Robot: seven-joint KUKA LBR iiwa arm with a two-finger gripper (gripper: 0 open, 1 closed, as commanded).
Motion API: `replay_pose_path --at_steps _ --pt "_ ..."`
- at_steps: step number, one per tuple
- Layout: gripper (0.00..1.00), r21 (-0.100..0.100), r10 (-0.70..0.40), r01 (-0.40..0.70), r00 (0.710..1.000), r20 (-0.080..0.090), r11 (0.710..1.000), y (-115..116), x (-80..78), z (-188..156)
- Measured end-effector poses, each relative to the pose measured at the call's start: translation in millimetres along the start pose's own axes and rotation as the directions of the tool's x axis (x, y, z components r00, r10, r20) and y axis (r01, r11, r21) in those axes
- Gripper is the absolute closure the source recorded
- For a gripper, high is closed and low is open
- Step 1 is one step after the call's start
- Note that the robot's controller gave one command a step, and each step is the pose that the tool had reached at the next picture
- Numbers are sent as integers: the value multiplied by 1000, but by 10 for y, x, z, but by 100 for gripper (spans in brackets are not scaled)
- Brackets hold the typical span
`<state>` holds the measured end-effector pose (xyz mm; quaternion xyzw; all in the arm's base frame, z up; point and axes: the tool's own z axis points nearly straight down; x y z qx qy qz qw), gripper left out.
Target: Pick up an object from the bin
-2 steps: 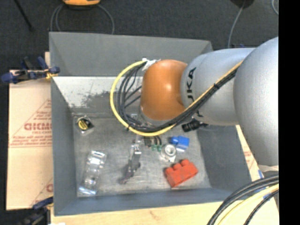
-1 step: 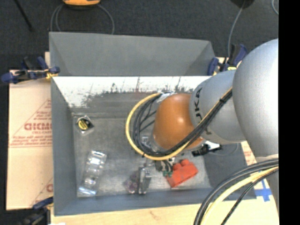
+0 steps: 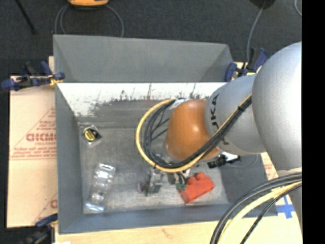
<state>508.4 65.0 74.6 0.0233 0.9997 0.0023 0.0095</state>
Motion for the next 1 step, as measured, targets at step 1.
replay_pose_path --at_steps 1 --pt "100 2 -252 252 968 -9 968 84 -266 -1542"
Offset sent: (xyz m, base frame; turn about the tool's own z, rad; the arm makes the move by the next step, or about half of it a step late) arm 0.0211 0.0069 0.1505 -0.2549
